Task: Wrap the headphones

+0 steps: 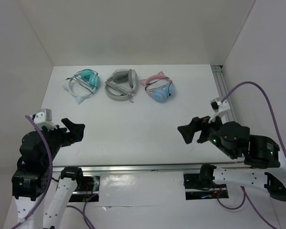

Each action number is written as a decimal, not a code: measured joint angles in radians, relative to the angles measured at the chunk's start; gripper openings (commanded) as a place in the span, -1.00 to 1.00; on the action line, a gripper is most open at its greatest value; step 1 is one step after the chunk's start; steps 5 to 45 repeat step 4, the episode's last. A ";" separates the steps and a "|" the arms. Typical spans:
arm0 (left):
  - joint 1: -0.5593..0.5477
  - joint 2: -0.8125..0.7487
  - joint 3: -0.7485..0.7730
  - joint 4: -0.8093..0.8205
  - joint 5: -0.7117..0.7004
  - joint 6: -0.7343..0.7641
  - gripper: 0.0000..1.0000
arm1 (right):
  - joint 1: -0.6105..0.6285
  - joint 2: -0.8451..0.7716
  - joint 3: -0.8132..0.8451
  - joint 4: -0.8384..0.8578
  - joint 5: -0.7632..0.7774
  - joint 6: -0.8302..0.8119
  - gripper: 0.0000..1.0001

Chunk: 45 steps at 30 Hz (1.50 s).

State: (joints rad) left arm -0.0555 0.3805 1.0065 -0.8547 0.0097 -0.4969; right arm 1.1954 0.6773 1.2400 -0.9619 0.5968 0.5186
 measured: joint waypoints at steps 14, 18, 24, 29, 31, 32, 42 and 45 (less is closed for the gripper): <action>-0.013 0.000 0.008 -0.028 0.000 0.010 1.00 | 0.000 -0.073 0.010 -0.071 0.043 0.017 0.98; -0.013 0.000 0.008 -0.028 0.000 0.010 1.00 | 0.000 -0.073 0.010 -0.071 0.043 0.017 0.98; -0.013 0.000 0.008 -0.028 0.000 0.010 1.00 | 0.000 -0.073 0.010 -0.071 0.043 0.017 0.98; -0.013 0.000 0.008 -0.028 0.000 0.010 1.00 | 0.000 -0.073 0.010 -0.071 0.043 0.017 0.98; -0.013 0.000 0.008 -0.028 0.000 0.010 1.00 | 0.000 -0.073 0.010 -0.071 0.043 0.017 0.98; -0.013 0.000 0.008 -0.028 0.000 0.010 1.00 | 0.000 -0.073 0.010 -0.071 0.043 0.017 0.98; -0.013 0.000 0.008 -0.028 0.000 0.010 1.00 | 0.000 -0.073 0.010 -0.071 0.043 0.017 0.98; -0.013 0.000 0.008 -0.028 0.000 0.010 1.00 | 0.000 -0.073 0.010 -0.071 0.043 0.017 0.98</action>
